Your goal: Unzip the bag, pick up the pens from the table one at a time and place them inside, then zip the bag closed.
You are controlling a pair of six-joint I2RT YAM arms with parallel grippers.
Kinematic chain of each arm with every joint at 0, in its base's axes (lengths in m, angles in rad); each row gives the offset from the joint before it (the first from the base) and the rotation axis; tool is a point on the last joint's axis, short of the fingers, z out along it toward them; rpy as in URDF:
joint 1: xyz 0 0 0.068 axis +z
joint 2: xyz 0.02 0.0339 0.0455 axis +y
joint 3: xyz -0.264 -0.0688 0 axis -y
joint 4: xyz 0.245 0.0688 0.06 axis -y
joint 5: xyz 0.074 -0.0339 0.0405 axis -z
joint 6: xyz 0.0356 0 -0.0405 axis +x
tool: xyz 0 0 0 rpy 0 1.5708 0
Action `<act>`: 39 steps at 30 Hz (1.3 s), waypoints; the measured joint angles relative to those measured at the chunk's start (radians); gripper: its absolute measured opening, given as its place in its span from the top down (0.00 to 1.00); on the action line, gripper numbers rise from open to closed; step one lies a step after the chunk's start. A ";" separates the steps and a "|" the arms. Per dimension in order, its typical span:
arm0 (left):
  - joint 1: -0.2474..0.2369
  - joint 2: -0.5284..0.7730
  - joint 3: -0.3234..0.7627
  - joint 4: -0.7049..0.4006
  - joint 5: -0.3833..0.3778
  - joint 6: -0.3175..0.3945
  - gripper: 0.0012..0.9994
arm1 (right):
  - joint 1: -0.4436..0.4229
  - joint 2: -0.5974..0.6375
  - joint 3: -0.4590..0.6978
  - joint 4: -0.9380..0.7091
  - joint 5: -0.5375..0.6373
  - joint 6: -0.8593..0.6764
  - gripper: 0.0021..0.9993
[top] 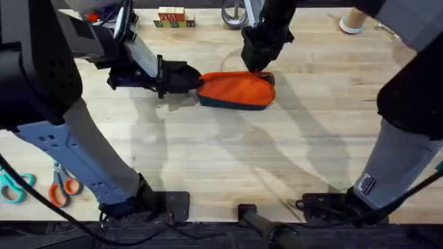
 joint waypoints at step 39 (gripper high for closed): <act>-0.014 0.000 0.000 -0.004 -0.001 0.000 0.96 | -0.007 0.000 0.000 -0.156 0.273 0.001 0.97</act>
